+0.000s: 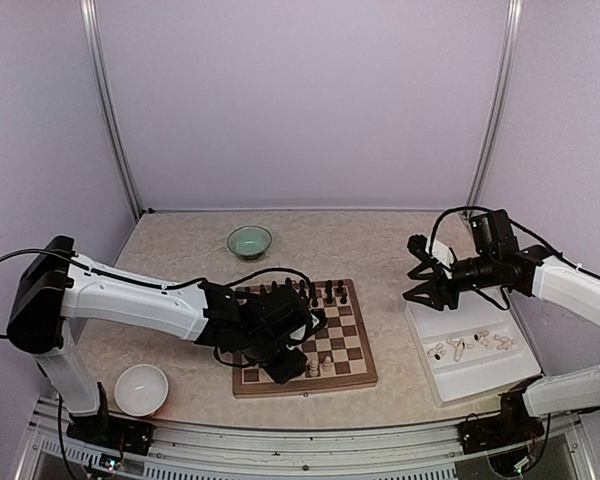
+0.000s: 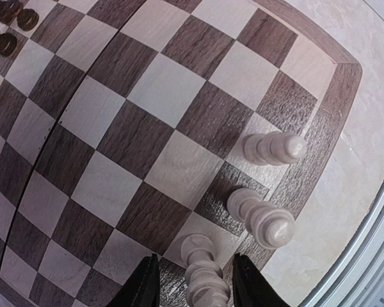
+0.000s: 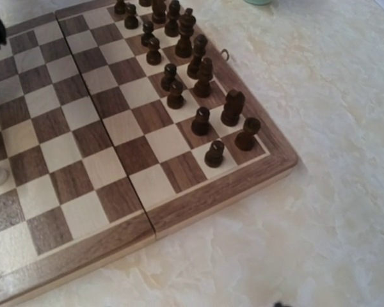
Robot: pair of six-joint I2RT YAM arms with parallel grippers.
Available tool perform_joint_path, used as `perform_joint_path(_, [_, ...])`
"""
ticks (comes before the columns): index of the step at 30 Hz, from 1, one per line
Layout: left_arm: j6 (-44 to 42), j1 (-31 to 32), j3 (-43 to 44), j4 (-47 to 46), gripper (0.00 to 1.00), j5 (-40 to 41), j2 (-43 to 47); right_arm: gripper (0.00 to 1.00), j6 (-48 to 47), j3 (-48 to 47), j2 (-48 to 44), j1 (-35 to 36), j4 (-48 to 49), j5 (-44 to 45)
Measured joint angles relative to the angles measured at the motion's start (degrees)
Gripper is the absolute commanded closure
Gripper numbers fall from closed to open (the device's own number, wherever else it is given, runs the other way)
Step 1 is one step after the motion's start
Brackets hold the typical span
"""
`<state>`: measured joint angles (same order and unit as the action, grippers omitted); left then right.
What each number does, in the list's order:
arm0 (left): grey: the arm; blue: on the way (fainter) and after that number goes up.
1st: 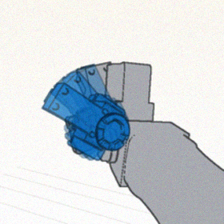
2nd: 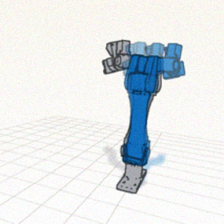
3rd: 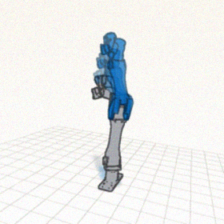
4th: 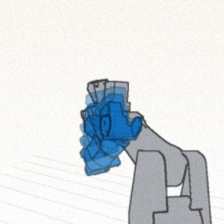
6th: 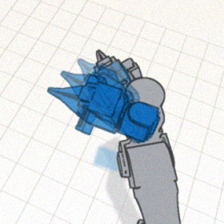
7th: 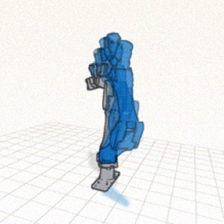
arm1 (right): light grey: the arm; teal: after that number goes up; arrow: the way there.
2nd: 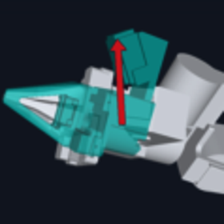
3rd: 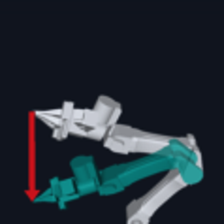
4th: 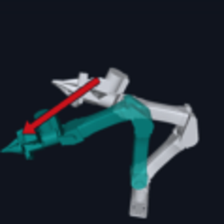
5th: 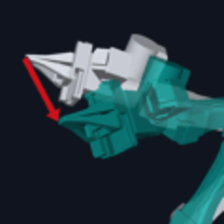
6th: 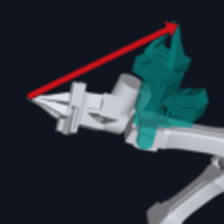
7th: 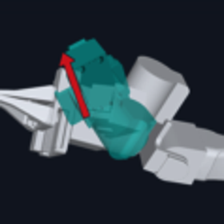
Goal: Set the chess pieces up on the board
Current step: Place the queen at d1, then pick up the storage box.
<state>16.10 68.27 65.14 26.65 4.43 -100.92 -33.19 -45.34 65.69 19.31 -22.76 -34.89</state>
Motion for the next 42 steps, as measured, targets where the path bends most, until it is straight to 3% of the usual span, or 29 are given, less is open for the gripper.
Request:
perform_joint_path(12, [-0.96, 0.02, 2.08, 6.25, 0.50, 2.64, 1.73, 0.49, 0.24, -1.36, 0.83, -1.49, -1.42, 0.94])
perform_joint_path(16, [-3.13, -0.85, 5.53, 11.15, 0.49, 4.00, 6.08, 0.54, -1.33, -6.10, 2.89, -4.81, -5.38, 3.32])
perform_joint_path(20, [-6.73, -2.99, 13.05, 12.90, 0.47, 4.83, 8.94, 0.66, -3.98, -8.94, 5.29, -8.15, -11.02, 7.45])
perform_joint_path(26, [-9.55, -4.00, 23.32, 3.87, 0.46, 6.25, 7.96, 0.73, -6.86, -6.19, 6.62, -11.10, -20.33, 14.88])
perform_joint_path(31, [-8.57, -3.48, 22.64, -6.10, 0.46, 3.65, 3.61, 0.79, -7.69, -1.27, 6.64, -11.23, -23.34, 19.63])
perform_joint_path(35, [-7.06, -2.54, 18.08, -11.87, 0.46, 2.10, 0.79, 0.78, -7.65, 0.13, 7.02, -11.23, -24.28, 21.68])
perform_joint_path(42, [-5.55, -2.23, 15.10, -15.13, 0.46, 0.31, 0.31, 0.79, -7.67, 2.40, 7.65, -11.26, -24.35, 24.44])
